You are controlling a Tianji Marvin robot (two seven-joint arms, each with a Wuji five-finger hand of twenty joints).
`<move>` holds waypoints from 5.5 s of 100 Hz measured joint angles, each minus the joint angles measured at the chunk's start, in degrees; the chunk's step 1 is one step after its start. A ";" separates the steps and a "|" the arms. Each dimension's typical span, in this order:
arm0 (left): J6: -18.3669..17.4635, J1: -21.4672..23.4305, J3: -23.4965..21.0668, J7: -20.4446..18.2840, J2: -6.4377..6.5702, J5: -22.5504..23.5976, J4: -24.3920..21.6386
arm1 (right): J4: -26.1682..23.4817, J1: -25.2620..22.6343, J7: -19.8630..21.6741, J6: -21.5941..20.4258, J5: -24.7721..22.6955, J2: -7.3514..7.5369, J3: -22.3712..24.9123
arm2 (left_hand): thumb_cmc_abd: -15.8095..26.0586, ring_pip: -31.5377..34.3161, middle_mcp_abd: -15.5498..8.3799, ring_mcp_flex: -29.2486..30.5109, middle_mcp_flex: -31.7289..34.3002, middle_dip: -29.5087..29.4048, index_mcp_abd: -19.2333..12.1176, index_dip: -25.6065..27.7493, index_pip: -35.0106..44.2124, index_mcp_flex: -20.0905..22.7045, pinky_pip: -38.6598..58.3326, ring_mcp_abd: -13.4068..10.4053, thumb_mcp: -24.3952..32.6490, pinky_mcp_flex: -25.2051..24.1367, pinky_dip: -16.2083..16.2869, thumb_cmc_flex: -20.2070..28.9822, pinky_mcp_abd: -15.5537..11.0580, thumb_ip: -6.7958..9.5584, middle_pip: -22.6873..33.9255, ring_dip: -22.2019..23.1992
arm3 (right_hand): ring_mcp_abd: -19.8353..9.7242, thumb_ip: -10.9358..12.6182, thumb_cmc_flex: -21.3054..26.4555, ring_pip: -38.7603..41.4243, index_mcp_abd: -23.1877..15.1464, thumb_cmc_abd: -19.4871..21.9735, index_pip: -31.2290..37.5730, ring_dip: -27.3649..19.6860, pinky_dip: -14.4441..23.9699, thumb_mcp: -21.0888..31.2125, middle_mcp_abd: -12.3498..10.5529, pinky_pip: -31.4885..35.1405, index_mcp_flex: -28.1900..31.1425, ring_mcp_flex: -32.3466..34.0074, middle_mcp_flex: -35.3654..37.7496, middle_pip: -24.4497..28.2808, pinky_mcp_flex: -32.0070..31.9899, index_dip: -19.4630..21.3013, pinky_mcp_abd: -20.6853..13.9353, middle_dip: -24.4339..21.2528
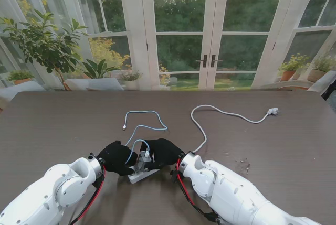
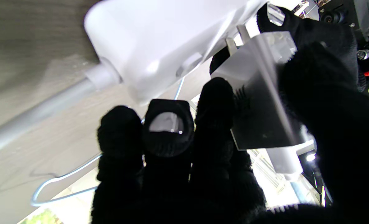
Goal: Set up the charging station
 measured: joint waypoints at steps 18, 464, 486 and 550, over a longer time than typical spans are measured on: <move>0.19 -0.28 0.46 -0.14 0.04 -0.05 -0.04 | -1.01 0.00 0.49 0.92 -0.26 0.48 0.12 | 0.00 1.35 0.00 -0.01 0.00 1.29 0.58 0.69 0.65 0.09 0.72 0.00 0.00 -0.01 0.71 -0.03 -0.02 0.00 0.85 1.12 | -0.04 0.00 0.00 0.01 0.00 0.00 0.00 0.00 0.00 0.00 -0.01 0.01 0.00 0.00 0.00 0.00 0.34 0.00 -0.12 0.00; -2.19 1.07 -0.93 -1.59 0.36 2.61 -0.88 | -14.22 -0.81 -2.72 17.40 -17.45 5.08 -2.62 | 5.96 -2.46 3.15 -4.99 -7.06 -11.63 4.97 -1.21 -25.69 -0.82 -1.37 0.65 5.19 -4.21 2.11 -7.10 -0.24 5.88 -2.31 0.25 | -1.98 0.00 -0.87 4.11 -0.08 0.54 0.00 0.00 -0.60 0.00 -0.01 0.07 0.03 0.00 -0.03 -0.01 3.85 0.60 -2.67 0.00; -2.25 1.10 -0.96 -1.78 0.41 2.64 -0.99 | -14.28 -0.18 -1.35 17.60 -17.25 5.29 -2.72 | 5.97 -2.46 3.15 -4.99 -7.06 -12.26 4.98 -1.32 -26.12 -0.82 -1.37 0.67 5.19 -4.21 2.12 -7.10 -0.24 5.88 -2.32 0.19 | -2.00 0.00 -0.87 4.12 -0.20 0.53 0.00 0.00 -0.61 0.00 -0.01 0.07 0.03 0.00 -0.03 -0.01 3.85 0.60 -2.68 0.00; -2.32 1.46 -1.06 -1.86 0.46 2.96 -1.00 | -15.85 -0.24 0.56 18.13 -17.83 6.31 -2.49 | 5.98 -2.49 3.23 -4.99 -7.06 -12.29 5.37 -1.27 -27.45 -0.84 -1.38 0.77 4.54 -4.22 2.19 -9.95 -0.20 5.82 -2.62 0.17 | -2.07 0.00 -0.88 4.12 -0.24 0.55 0.00 0.00 -0.67 0.00 -0.01 0.07 0.00 0.00 -0.06 -0.01 3.86 0.61 -2.75 0.00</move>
